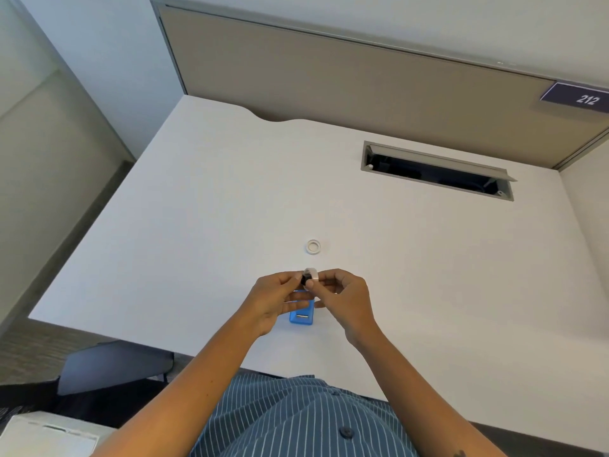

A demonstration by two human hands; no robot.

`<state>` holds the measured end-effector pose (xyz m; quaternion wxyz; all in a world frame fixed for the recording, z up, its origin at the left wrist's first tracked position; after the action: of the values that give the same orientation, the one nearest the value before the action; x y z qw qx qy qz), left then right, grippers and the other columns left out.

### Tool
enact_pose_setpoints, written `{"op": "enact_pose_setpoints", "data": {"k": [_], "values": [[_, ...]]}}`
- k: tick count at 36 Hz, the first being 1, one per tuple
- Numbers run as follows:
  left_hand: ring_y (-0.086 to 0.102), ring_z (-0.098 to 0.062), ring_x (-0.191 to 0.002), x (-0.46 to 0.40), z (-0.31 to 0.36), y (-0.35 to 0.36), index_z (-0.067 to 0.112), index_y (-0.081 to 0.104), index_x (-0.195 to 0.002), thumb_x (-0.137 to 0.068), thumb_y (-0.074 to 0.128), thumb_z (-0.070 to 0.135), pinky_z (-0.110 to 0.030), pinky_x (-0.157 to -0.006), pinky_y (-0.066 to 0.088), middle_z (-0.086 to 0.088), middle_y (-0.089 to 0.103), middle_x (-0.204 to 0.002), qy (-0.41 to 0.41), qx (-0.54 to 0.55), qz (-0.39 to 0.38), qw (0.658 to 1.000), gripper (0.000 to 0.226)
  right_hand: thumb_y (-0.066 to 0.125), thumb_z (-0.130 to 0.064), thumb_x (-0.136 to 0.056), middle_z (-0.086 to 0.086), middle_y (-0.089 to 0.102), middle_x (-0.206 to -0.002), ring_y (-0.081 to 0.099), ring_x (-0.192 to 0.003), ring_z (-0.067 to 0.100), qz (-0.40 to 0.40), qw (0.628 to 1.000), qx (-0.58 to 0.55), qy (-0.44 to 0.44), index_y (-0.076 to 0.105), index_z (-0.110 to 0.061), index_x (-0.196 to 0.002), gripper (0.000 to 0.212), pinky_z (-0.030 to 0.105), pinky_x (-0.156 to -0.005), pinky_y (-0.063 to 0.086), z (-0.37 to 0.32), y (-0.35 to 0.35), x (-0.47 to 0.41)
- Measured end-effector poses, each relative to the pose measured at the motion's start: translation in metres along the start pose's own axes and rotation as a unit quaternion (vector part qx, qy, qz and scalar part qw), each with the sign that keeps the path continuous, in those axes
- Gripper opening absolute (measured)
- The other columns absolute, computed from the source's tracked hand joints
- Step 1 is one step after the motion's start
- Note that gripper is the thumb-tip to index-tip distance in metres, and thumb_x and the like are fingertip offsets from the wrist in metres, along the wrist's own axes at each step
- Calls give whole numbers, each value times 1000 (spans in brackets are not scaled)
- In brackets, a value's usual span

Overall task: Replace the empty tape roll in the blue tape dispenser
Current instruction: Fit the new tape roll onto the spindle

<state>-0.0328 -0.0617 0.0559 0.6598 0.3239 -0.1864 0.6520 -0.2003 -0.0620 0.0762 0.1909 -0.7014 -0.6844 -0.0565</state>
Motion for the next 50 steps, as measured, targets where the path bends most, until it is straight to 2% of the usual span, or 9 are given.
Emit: {"op": "enact_pose_setpoints", "data": {"k": [8, 13, 17, 33, 38, 42, 46, 50], "values": [[79, -29, -98, 2, 2, 2, 7, 74, -118, -101, 66, 23, -50, -93, 63, -14, 80, -106, 24, -2, 1, 1000, 25, 88, -22, -87, 6, 82, -89, 80, -85, 22, -8, 999, -35, 20, 80, -13, -102, 20, 46, -74, 68, -6, 3, 4], [78, -32, -100, 6, 6, 1, 6, 72, -120, -97, 71, 22, -52, -94, 62, -17, 79, -107, 57, -3, -25, 998, 27, 84, -19, -90, 10, 82, -93, 81, -88, 26, -6, 997, -68, 26, 80, -9, -107, 19, 50, -77, 68, -7, 2, 7], [78, -33, -100, 9, 10, -2, 7, 74, -119, -94, 75, 18, -52, -94, 62, -16, 79, -109, 77, -1, -31, 997, 27, 82, -14, -92, 11, 82, -93, 81, -88, 28, -11, 997, -79, 24, 80, -8, -107, 16, 48, -79, 68, -9, 3, 6], [81, -28, -88, 8, 12, 2, 11, 78, -120, -95, 74, 15, -41, -91, 64, -7, 83, -100, 137, -54, 14, 989, 25, 85, -12, -88, 8, 83, -94, 81, -88, 31, 19, 997, -75, 27, 82, -11, -108, 20, 51, -89, 65, -1, 4, -1], [79, -31, -98, 3, 10, 1, 9, 76, -122, -96, 73, 17, -44, -95, 62, -11, 81, -107, 102, -26, -19, 994, 27, 88, -16, -86, 10, 83, -94, 81, -87, 31, 9, 996, -85, 26, 82, -10, -107, 22, 52, -85, 66, -4, 2, 1], [76, -35, -106, -1, 9, 0, 0, 75, -119, -96, 71, 17, -38, -92, 63, -21, 78, -114, 37, 49, -74, 995, 28, 91, -19, -82, 4, 82, -101, 78, -95, 27, -23, 997, -69, 11, 79, -19, -112, 32, 50, -87, 66, -7, 0, 1], [77, -30, -102, -6, 6, -2, -5, 72, -120, -95, 71, 22, -31, -86, 63, -25, 75, -118, -15, 72, -116, 990, 37, 95, -18, -77, -7, 77, -118, 73, -101, 21, -44, 998, -42, -11, 73, -27, -123, 52, 40, -89, 64, -13, 0, 1], [74, -24, -102, -10, 1, -3, -6, 71, -123, -91, 74, 24, -28, -79, 62, -25, 72, -125, -55, 105, -140, 983, 44, 94, -15, -78, -7, 76, -122, 70, -104, 20, -63, 997, -32, -28, 71, -28, -128, 56, 26, -82, 62, -20, 0, 1]]}}
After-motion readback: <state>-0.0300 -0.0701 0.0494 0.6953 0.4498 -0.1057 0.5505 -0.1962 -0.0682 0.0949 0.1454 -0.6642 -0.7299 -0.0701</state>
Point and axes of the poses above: each hand's wrist, its own x-axis away from the middle knuckle, its own y-axis out of the palm, z = x × y, the point moved 5 cm from there along -x, towards the middle knuckle
